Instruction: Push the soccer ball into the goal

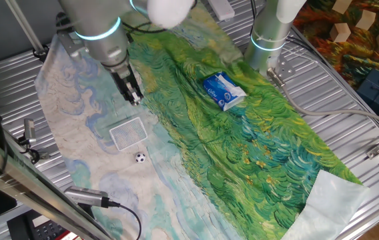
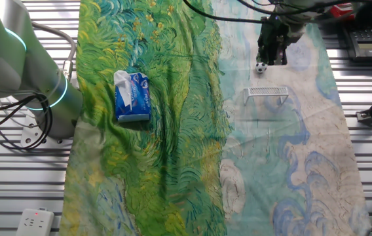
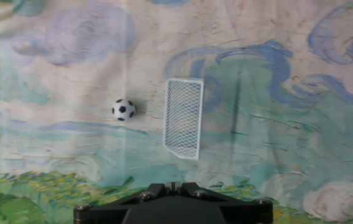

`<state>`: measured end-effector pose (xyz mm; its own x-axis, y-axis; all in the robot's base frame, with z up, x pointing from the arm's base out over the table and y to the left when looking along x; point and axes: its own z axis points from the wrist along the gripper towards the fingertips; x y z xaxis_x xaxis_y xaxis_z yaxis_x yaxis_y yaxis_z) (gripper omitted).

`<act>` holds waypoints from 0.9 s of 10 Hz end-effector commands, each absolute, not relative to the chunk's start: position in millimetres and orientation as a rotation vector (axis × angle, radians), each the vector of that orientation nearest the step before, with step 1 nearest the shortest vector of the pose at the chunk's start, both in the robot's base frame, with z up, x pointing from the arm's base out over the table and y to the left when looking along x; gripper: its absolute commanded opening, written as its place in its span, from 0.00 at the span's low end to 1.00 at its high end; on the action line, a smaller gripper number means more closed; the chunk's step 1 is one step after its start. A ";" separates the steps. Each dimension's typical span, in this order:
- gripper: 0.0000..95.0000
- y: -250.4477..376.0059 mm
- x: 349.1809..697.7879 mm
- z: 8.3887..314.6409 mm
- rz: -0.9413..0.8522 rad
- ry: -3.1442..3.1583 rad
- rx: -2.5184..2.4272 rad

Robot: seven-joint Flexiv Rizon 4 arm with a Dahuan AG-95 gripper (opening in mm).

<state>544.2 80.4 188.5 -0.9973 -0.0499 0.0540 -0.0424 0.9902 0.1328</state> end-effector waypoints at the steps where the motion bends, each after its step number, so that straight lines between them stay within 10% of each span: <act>1: 0.00 107.5 551.1 182.1 -0.182 -3.074 0.010; 9: 0.00 155.3 565.7 116.2 -0.191 -3.140 -0.107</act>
<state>565.4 155.3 116.8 -0.9978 0.0666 -0.0039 0.0656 0.9905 0.1212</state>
